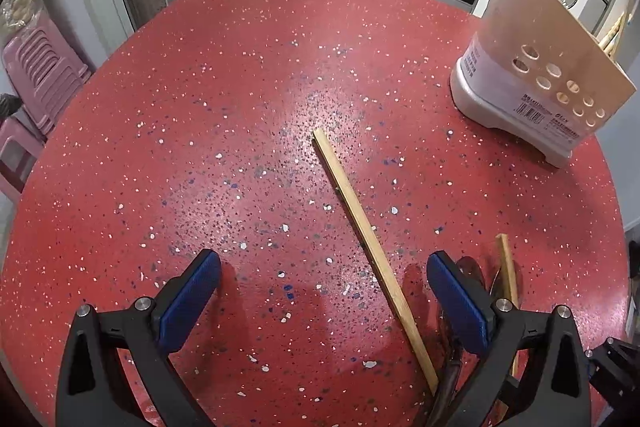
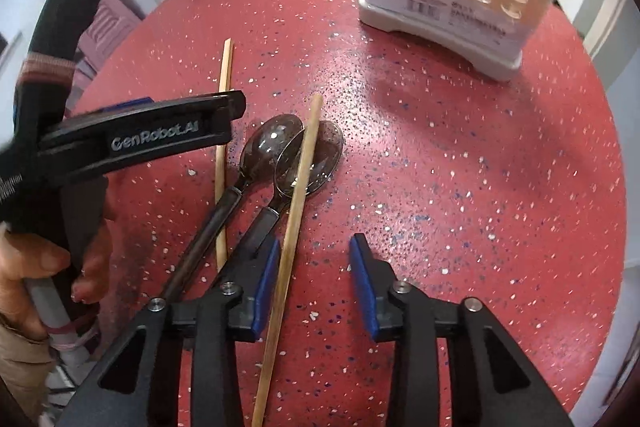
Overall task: Organize utensils
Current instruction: 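Grasp a wooden chopstick with the left tool while the right tool grasps another, then carry both wooden chopsticks over the beige holder with both tools, then open the right tool to drop its chopstick while the left tool releases its chopstick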
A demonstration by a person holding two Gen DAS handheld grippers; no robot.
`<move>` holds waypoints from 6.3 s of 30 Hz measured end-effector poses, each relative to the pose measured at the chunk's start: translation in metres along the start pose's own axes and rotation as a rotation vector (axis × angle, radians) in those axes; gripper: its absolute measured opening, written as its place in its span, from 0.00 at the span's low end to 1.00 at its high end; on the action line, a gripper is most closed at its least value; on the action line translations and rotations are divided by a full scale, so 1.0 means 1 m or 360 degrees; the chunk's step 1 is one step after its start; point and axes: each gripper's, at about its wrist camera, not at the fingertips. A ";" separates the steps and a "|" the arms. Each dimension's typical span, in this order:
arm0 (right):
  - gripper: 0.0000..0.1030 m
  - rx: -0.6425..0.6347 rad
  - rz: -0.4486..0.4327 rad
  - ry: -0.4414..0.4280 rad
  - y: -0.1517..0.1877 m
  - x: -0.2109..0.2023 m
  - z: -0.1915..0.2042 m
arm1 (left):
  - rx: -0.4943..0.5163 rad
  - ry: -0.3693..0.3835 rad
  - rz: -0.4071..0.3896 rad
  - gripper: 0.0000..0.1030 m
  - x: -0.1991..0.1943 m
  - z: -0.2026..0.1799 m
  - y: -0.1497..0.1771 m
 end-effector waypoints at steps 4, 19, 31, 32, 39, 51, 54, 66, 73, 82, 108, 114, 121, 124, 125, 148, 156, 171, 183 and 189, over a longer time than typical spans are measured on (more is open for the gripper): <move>0.18 -0.0027 -0.0012 0.0045 0.002 0.000 0.006 | 0.0029 -0.0030 0.0028 1.00 0.003 -0.004 -0.002; 0.06 0.0062 -0.0041 -0.0110 0.004 -0.011 -0.038 | 0.0255 0.0036 0.0094 0.46 0.001 -0.050 -0.021; 0.06 0.0126 -0.0210 -0.0274 0.009 -0.054 -0.079 | 0.0182 0.0179 -0.0160 0.30 -0.035 -0.039 -0.003; 0.06 0.0130 -0.0232 -0.0287 0.009 -0.058 -0.084 | 0.0180 0.0189 -0.0193 0.30 -0.041 -0.038 -0.003; 0.06 0.0144 -0.0387 -0.0353 0.004 -0.096 -0.101 | 0.0109 0.0234 -0.0386 0.30 -0.080 -0.028 -0.004; 0.06 0.0173 -0.0632 -0.0377 -0.021 -0.145 -0.104 | 0.0079 0.0352 -0.0681 0.30 -0.141 -0.026 -0.030; 0.06 0.0169 -0.0680 -0.0362 -0.025 -0.149 -0.099 | 0.0075 0.0376 -0.0731 0.30 -0.151 -0.029 -0.039; 0.06 0.0133 -0.0923 -0.0279 -0.070 -0.214 -0.106 | 0.0109 0.0434 -0.0918 0.30 -0.183 -0.045 -0.089; 0.06 0.0147 -0.1061 -0.0230 -0.104 -0.245 -0.115 | 0.0140 0.0447 -0.1029 0.30 -0.199 -0.059 -0.129; 0.06 0.0184 -0.1156 -0.0173 -0.143 -0.247 -0.123 | 0.0136 0.0429 -0.1074 0.30 -0.183 -0.078 -0.171; 0.06 0.0415 -0.0814 -0.0242 -0.182 -0.116 -0.167 | 0.0295 0.0317 -0.0861 0.30 -0.087 -0.118 -0.182; 0.06 0.0433 -0.0782 -0.0225 -0.188 -0.104 -0.170 | 0.0304 0.0288 -0.0786 0.30 -0.073 -0.120 -0.180; 0.07 0.0446 -0.0771 -0.0224 -0.190 -0.101 -0.170 | 0.0311 0.0283 -0.0753 0.30 -0.071 -0.119 -0.177; 0.09 0.0467 -0.0759 -0.0231 -0.190 -0.100 -0.171 | 0.0306 0.0293 -0.0731 0.31 -0.072 -0.118 -0.176; 0.11 0.0472 -0.0754 -0.0239 -0.190 -0.100 -0.172 | 0.0304 0.0297 -0.0723 0.31 -0.073 -0.118 -0.176; 0.39 0.0493 -0.0916 -0.0299 -0.145 -0.149 -0.161 | 0.0282 0.0225 -0.0686 0.31 -0.088 -0.104 -0.160; 0.39 0.0493 -0.0885 -0.0286 -0.127 -0.148 -0.158 | 0.0292 0.0215 -0.0711 0.31 -0.100 -0.101 -0.153; 0.57 0.0554 -0.0899 -0.0207 -0.111 -0.151 -0.167 | 0.0246 0.0236 -0.0710 0.31 -0.111 -0.088 -0.136; 0.83 0.0572 -0.0909 -0.0199 -0.100 -0.154 -0.165 | 0.0264 0.0096 -0.0802 1.00 -0.097 -0.081 -0.125; 1.00 0.0555 -0.0934 -0.0202 -0.092 -0.156 -0.158 | 0.0276 0.0068 -0.0788 1.00 -0.080 -0.076 -0.115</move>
Point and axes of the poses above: each gripper's, at about its wrist camera, not at the fingertips, and x roughly the way its jaws point, z to its left, y to its underside, and after that the axes turned 6 degrees about x, right-handed
